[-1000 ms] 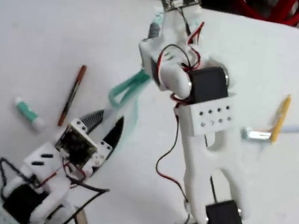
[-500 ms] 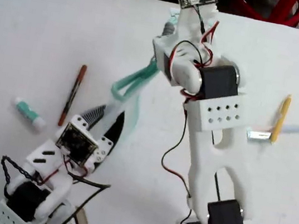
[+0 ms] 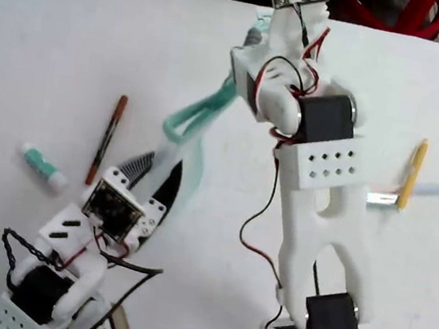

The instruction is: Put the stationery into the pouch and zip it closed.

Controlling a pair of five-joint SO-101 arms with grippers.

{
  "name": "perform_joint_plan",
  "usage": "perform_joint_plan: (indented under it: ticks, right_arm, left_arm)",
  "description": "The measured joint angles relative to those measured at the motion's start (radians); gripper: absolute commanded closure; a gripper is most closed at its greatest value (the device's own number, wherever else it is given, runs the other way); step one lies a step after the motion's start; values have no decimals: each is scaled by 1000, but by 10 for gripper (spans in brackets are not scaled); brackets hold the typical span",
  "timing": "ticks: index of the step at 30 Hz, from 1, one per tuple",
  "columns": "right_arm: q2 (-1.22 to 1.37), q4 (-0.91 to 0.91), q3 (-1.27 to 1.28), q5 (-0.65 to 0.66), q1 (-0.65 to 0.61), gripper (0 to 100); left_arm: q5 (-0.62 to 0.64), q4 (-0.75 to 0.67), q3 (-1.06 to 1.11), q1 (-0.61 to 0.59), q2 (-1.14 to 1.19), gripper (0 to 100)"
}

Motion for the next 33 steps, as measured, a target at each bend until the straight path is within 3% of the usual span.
perform_joint_plan:
  ticks: [4, 10, 16, 21, 26, 33]
  right_arm:
    - [26, -107, 48, 0, 5, 981]
    - [137, -218, 81, -2, 261, 981]
    - [126, -186, 78, -2, 269, 978]
    - [-21, 23, 77, 29, 183, 916]
    - [-198, 269, 77, 259, 37, 785]
    - [-417, 488, 80, 388, -175, 771]
  left_arm:
    - [0, 0, 0, -3, 0, 976]
    - [0, 14, 31, 0, 2, 976]
    - [0, 14, 31, -2, 2, 976]
    - [-2, 14, 31, -2, 2, 976]
    - [-2, 14, 31, -2, 2, 976]
    - [-2, 14, 31, -5, 2, 976]
